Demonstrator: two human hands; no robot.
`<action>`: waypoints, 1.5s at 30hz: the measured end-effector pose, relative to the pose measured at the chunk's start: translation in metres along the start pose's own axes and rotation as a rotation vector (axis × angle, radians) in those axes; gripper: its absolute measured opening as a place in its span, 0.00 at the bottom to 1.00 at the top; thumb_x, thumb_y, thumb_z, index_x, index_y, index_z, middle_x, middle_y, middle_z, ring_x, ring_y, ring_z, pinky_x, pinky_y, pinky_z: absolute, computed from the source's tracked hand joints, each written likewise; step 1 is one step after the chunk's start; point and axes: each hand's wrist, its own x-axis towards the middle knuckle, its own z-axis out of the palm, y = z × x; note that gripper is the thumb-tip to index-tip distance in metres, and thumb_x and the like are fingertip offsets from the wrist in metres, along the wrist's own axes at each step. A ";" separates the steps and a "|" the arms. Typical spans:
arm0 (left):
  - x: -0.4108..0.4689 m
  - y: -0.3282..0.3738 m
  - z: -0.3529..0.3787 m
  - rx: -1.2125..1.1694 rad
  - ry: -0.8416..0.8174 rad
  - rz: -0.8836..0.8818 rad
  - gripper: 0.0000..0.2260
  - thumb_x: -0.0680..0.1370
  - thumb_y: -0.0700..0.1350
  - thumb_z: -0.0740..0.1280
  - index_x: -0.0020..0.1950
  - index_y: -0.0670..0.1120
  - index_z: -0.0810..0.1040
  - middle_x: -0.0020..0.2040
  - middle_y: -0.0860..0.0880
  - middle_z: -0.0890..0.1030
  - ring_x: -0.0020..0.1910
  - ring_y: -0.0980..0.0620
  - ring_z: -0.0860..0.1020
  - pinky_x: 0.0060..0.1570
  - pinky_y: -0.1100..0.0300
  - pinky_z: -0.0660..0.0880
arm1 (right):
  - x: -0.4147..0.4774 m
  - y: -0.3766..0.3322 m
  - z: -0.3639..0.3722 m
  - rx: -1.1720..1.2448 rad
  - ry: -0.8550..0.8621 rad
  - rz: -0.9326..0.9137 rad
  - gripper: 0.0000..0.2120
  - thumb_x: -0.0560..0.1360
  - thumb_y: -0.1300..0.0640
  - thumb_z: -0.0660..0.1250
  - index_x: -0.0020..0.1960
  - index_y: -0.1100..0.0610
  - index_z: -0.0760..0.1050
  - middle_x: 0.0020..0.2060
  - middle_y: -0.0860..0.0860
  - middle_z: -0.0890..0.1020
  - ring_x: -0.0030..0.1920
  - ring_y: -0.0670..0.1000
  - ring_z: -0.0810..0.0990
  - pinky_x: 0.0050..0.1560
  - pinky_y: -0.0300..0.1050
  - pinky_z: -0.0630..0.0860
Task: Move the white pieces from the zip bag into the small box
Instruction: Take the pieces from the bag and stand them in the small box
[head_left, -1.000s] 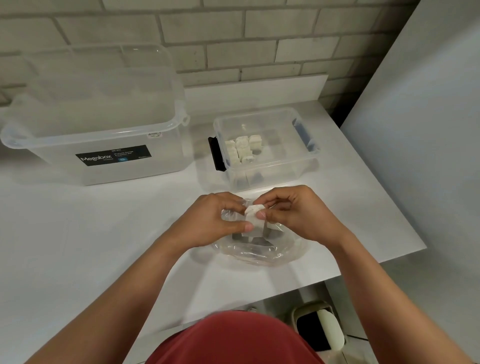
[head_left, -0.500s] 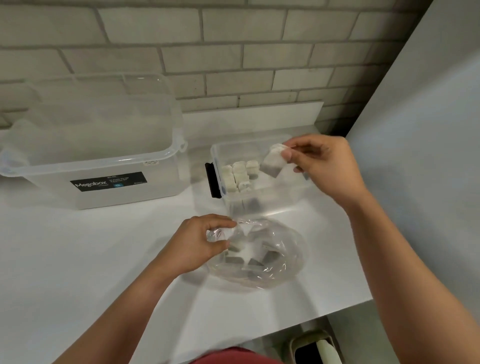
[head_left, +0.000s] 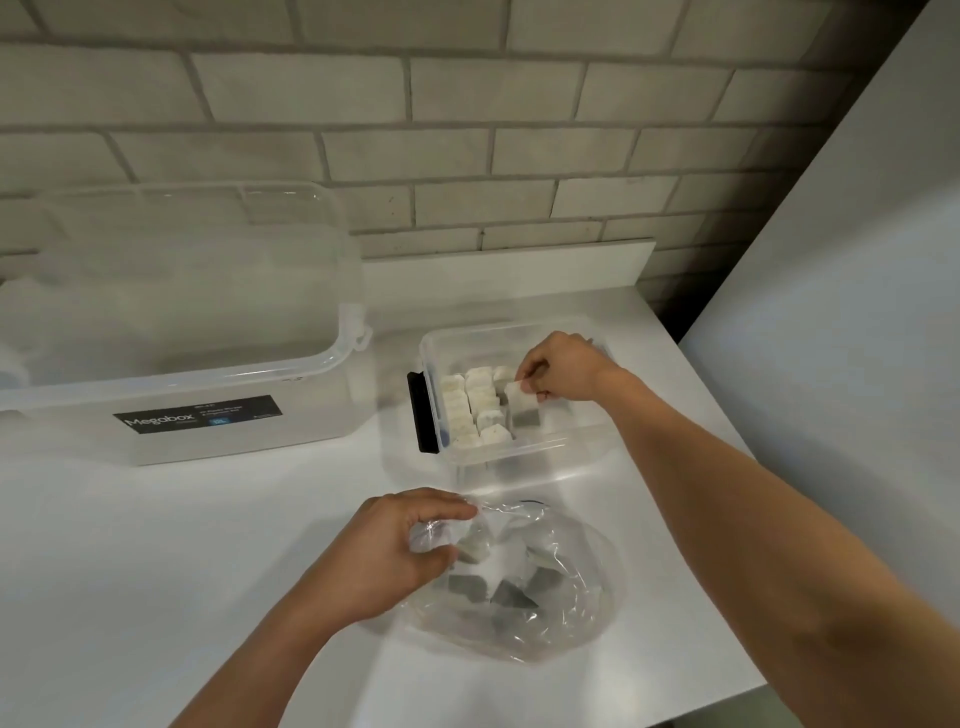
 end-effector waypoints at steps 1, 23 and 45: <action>0.001 -0.001 -0.001 -0.001 -0.007 0.002 0.18 0.75 0.43 0.76 0.59 0.64 0.83 0.60 0.70 0.80 0.62 0.71 0.76 0.64 0.73 0.68 | 0.004 0.001 0.002 0.002 -0.013 0.002 0.05 0.75 0.60 0.76 0.50 0.54 0.87 0.35 0.47 0.87 0.35 0.41 0.85 0.42 0.29 0.75; 0.008 0.003 -0.002 0.222 -0.072 0.051 0.30 0.74 0.43 0.74 0.71 0.65 0.73 0.69 0.70 0.72 0.66 0.63 0.71 0.69 0.64 0.67 | -0.112 -0.037 -0.022 0.352 0.367 -0.084 0.05 0.73 0.52 0.78 0.42 0.51 0.84 0.37 0.45 0.86 0.43 0.47 0.86 0.47 0.38 0.80; -0.018 -0.013 0.020 0.151 -0.013 -0.158 0.32 0.73 0.42 0.77 0.72 0.65 0.73 0.60 0.56 0.73 0.57 0.55 0.77 0.57 0.64 0.74 | -0.215 -0.019 0.102 -0.227 -0.060 0.041 0.36 0.76 0.46 0.70 0.79 0.43 0.57 0.62 0.51 0.81 0.53 0.62 0.81 0.53 0.57 0.81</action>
